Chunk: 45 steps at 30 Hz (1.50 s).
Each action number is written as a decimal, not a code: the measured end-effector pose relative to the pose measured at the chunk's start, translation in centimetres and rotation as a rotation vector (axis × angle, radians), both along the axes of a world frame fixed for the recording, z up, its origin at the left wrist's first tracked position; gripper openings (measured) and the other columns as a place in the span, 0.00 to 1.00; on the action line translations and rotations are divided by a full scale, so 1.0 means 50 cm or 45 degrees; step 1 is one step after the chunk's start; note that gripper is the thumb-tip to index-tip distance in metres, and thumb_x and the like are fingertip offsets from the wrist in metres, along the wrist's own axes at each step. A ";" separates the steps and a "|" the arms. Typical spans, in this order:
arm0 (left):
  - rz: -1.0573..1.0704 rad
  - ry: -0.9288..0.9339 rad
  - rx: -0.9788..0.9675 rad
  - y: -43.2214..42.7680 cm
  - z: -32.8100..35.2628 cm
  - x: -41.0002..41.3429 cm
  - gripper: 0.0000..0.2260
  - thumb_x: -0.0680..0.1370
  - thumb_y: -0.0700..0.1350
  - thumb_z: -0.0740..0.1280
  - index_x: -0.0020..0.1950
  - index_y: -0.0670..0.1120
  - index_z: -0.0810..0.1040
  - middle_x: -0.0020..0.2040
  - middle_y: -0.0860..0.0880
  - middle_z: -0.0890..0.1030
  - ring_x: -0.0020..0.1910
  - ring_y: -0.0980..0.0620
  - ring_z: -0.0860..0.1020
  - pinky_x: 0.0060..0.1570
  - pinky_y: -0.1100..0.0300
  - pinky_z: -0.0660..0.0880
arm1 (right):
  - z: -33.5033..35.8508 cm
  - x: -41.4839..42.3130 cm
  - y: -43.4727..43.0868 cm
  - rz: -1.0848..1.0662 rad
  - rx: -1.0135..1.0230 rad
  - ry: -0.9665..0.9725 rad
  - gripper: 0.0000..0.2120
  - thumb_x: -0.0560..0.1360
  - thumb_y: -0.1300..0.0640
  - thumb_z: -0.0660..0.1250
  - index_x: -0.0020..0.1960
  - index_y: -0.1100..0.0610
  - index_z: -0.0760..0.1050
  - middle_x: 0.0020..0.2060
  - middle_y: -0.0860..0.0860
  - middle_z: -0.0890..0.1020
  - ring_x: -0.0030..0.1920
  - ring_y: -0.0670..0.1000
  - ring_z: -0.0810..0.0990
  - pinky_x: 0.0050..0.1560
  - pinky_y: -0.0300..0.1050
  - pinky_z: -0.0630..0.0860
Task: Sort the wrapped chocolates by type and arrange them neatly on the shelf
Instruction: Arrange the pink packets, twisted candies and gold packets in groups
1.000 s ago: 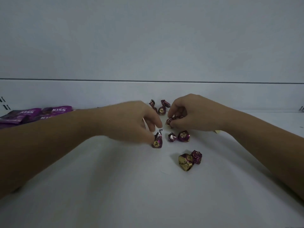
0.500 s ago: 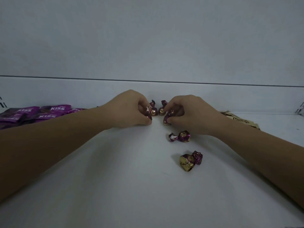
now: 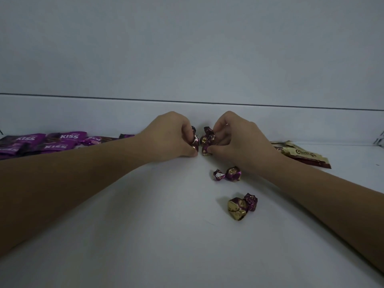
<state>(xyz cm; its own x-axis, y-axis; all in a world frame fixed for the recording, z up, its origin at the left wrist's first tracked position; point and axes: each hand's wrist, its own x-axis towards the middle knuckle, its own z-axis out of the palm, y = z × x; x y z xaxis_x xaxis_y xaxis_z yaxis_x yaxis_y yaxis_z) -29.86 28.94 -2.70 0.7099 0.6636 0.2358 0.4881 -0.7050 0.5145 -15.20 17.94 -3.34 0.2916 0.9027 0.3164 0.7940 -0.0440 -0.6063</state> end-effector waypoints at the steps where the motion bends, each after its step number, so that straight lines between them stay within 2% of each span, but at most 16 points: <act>1: -0.003 0.009 0.015 0.000 0.000 0.001 0.10 0.63 0.47 0.78 0.36 0.50 0.78 0.34 0.55 0.79 0.33 0.59 0.76 0.34 0.64 0.71 | 0.000 0.000 0.000 -0.004 -0.001 -0.005 0.17 0.67 0.58 0.76 0.48 0.51 0.69 0.39 0.45 0.83 0.38 0.42 0.83 0.39 0.32 0.75; 4: -0.004 0.023 0.041 -0.001 -0.001 0.002 0.10 0.64 0.48 0.78 0.34 0.51 0.78 0.32 0.56 0.78 0.31 0.61 0.74 0.31 0.67 0.67 | 0.001 0.001 -0.001 -0.021 0.004 -0.024 0.17 0.67 0.58 0.76 0.48 0.52 0.69 0.40 0.45 0.83 0.40 0.44 0.83 0.43 0.38 0.77; 8: 0.022 0.059 0.074 -0.006 0.001 -0.003 0.09 0.64 0.49 0.78 0.33 0.50 0.78 0.32 0.55 0.78 0.29 0.61 0.74 0.29 0.70 0.67 | -0.001 0.000 -0.004 -0.041 0.010 -0.026 0.17 0.66 0.57 0.77 0.47 0.52 0.70 0.38 0.46 0.84 0.39 0.43 0.83 0.43 0.40 0.78; 12: 0.037 0.017 0.063 -0.028 0.024 -0.017 0.11 0.64 0.52 0.78 0.33 0.48 0.79 0.30 0.53 0.79 0.27 0.59 0.74 0.28 0.67 0.68 | 0.045 0.006 -0.019 -0.099 0.019 -0.264 0.08 0.69 0.52 0.74 0.39 0.51 0.75 0.33 0.45 0.81 0.35 0.42 0.80 0.39 0.38 0.76; 14: -0.036 0.023 0.044 -0.054 0.035 -0.022 0.10 0.66 0.54 0.76 0.34 0.49 0.80 0.31 0.53 0.80 0.29 0.57 0.76 0.31 0.64 0.72 | 0.081 0.011 -0.040 -0.022 -0.104 -0.289 0.06 0.70 0.53 0.73 0.37 0.52 0.78 0.30 0.47 0.82 0.31 0.42 0.80 0.36 0.37 0.77; 17: -0.202 0.152 0.017 -0.097 0.039 -0.016 0.09 0.69 0.56 0.73 0.41 0.52 0.82 0.36 0.55 0.82 0.35 0.60 0.79 0.38 0.63 0.76 | 0.122 0.010 -0.086 0.182 -0.402 -0.315 0.03 0.71 0.53 0.73 0.39 0.50 0.81 0.30 0.47 0.84 0.30 0.42 0.81 0.32 0.33 0.76; 20: -0.322 0.303 0.027 -0.124 0.028 0.001 0.12 0.70 0.58 0.71 0.51 0.56 0.79 0.45 0.59 0.80 0.40 0.63 0.78 0.37 0.68 0.71 | 0.136 0.004 -0.129 0.357 -0.613 -0.302 0.01 0.69 0.53 0.74 0.40 0.48 0.83 0.32 0.44 0.84 0.29 0.39 0.78 0.32 0.33 0.74; 24: -0.418 0.277 -0.001 -0.140 0.015 0.017 0.10 0.69 0.54 0.72 0.49 0.58 0.78 0.46 0.59 0.80 0.42 0.63 0.78 0.39 0.67 0.72 | 0.118 -0.011 -0.161 0.465 -0.810 -0.322 0.10 0.65 0.49 0.77 0.46 0.41 0.82 0.39 0.44 0.84 0.31 0.38 0.79 0.37 0.34 0.75; 27: -0.424 0.207 -0.009 -0.141 0.009 0.022 0.08 0.69 0.48 0.72 0.47 0.54 0.79 0.43 0.59 0.81 0.42 0.62 0.79 0.39 0.68 0.73 | 0.096 -0.020 -0.169 0.451 -0.770 -0.412 0.11 0.65 0.47 0.76 0.47 0.39 0.81 0.39 0.40 0.83 0.36 0.37 0.79 0.39 0.33 0.75; 30: -0.384 0.209 0.064 -0.135 0.015 0.012 0.08 0.69 0.50 0.72 0.47 0.54 0.80 0.41 0.58 0.83 0.40 0.63 0.79 0.40 0.67 0.74 | 0.087 -0.017 -0.167 0.435 -0.725 -0.394 0.07 0.69 0.49 0.74 0.46 0.41 0.82 0.37 0.38 0.83 0.36 0.35 0.79 0.39 0.30 0.74; 33: -0.317 0.220 0.139 -0.116 0.032 -0.012 0.07 0.70 0.52 0.71 0.46 0.54 0.83 0.38 0.54 0.82 0.36 0.59 0.78 0.39 0.66 0.75 | 0.091 -0.012 -0.158 0.454 -0.736 -0.281 0.12 0.67 0.48 0.76 0.50 0.41 0.81 0.39 0.39 0.83 0.35 0.37 0.80 0.44 0.40 0.78; 35: -0.274 0.210 0.158 -0.099 0.042 -0.030 0.06 0.69 0.52 0.72 0.44 0.53 0.84 0.31 0.54 0.78 0.32 0.59 0.75 0.32 0.72 0.69 | 0.092 -0.016 -0.152 0.497 -0.732 -0.223 0.17 0.65 0.46 0.77 0.53 0.39 0.79 0.43 0.39 0.82 0.37 0.38 0.80 0.47 0.41 0.79; 37: -0.224 0.230 0.144 -0.086 0.045 -0.046 0.05 0.68 0.51 0.74 0.42 0.53 0.83 0.26 0.54 0.73 0.26 0.58 0.71 0.26 0.71 0.65 | 0.088 -0.024 -0.146 0.553 -0.709 -0.252 0.16 0.65 0.46 0.77 0.52 0.39 0.80 0.46 0.39 0.81 0.41 0.40 0.81 0.51 0.46 0.80; 39: -0.181 0.295 0.115 -0.075 0.043 -0.059 0.05 0.68 0.49 0.74 0.41 0.53 0.82 0.28 0.53 0.76 0.26 0.56 0.72 0.28 0.67 0.68 | 0.084 -0.031 -0.139 0.596 -0.705 -0.280 0.12 0.68 0.49 0.75 0.50 0.41 0.82 0.46 0.39 0.83 0.43 0.42 0.82 0.53 0.51 0.79; 42: -0.129 0.341 0.088 -0.063 0.037 -0.065 0.04 0.67 0.48 0.73 0.40 0.54 0.81 0.27 0.54 0.77 0.24 0.58 0.72 0.25 0.69 0.67 | 0.093 -0.033 -0.128 0.602 -0.681 -0.286 0.08 0.72 0.50 0.72 0.50 0.43 0.82 0.44 0.41 0.84 0.43 0.43 0.82 0.51 0.44 0.79; 45: -0.133 0.345 0.067 -0.053 0.032 -0.059 0.05 0.68 0.48 0.73 0.42 0.51 0.82 0.31 0.50 0.81 0.26 0.56 0.72 0.28 0.66 0.68 | 0.105 -0.028 -0.107 0.449 -0.626 -0.527 0.09 0.73 0.45 0.66 0.51 0.40 0.81 0.44 0.42 0.81 0.44 0.44 0.79 0.48 0.40 0.76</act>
<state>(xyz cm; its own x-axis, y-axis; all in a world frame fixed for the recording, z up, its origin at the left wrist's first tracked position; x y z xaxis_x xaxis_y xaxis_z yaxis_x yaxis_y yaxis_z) -32.79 26.31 -1.11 0.8155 0.5757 0.0602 0.5264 -0.7808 0.3365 -16.60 12.59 1.91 -0.0981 0.9869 -0.1280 0.9710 0.0668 -0.2295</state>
